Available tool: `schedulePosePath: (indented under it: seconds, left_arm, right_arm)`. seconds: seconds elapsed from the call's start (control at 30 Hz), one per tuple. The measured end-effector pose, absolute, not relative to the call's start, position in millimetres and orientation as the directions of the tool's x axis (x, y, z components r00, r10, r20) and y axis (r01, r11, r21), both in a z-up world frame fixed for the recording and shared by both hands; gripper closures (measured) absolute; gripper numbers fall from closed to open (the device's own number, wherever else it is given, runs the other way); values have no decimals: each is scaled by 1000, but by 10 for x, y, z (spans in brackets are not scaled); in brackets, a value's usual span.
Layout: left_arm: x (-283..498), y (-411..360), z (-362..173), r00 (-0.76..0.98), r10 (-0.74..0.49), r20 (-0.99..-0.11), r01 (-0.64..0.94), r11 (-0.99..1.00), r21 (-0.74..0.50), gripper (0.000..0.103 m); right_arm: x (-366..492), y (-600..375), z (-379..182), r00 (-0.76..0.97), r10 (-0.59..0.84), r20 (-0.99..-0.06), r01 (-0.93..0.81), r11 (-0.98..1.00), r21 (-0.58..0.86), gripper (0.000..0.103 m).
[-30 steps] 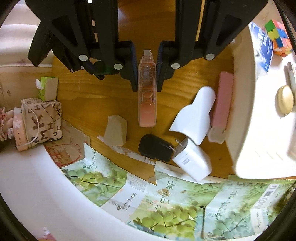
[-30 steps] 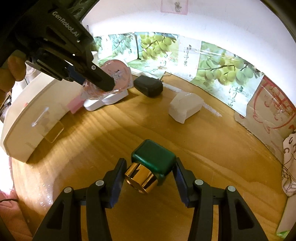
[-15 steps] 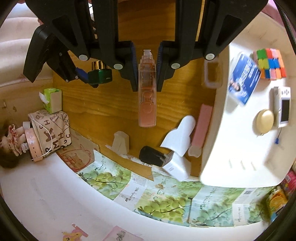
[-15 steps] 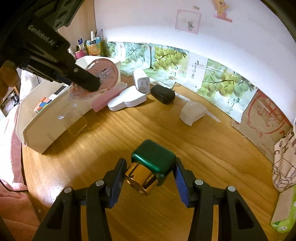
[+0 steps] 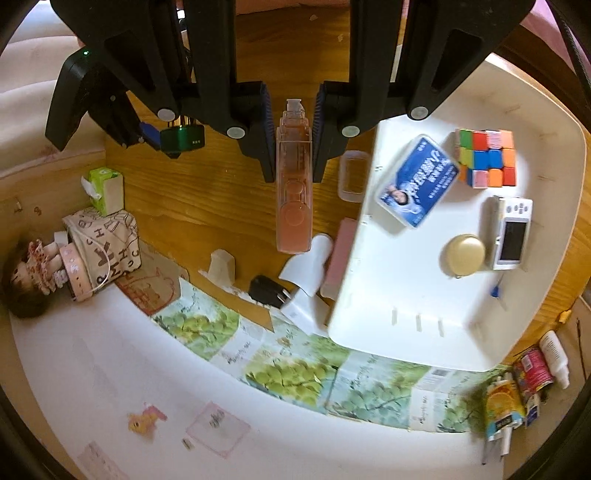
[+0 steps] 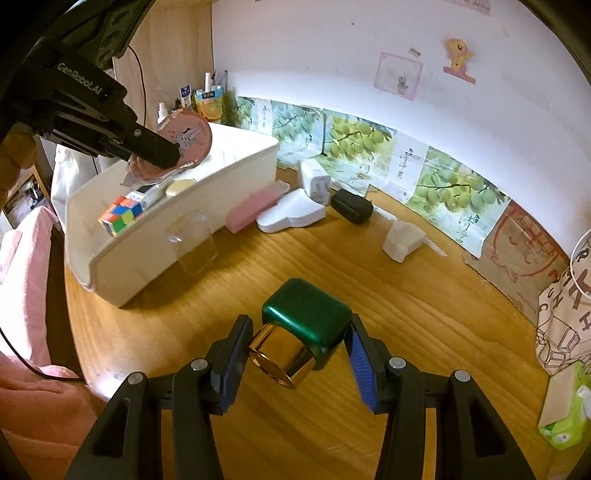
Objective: Organize rigid objects
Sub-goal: 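Carry the tape dispenser with the left tool while the right tool carries the bottle toward the tray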
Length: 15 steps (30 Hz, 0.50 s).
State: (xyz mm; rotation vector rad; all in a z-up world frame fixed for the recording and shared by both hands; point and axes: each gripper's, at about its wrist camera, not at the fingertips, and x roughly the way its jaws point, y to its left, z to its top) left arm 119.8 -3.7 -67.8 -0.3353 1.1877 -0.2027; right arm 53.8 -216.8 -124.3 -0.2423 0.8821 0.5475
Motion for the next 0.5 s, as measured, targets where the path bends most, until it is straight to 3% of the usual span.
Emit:
schedulePosePath:
  seconds: [0.5]
  left_arm:
    - [1150,557,-561,373,-330,-867,42,940,-339,85]
  right_arm:
    - [428,-1678,-927,583,312,-750,-442,896,29,52]
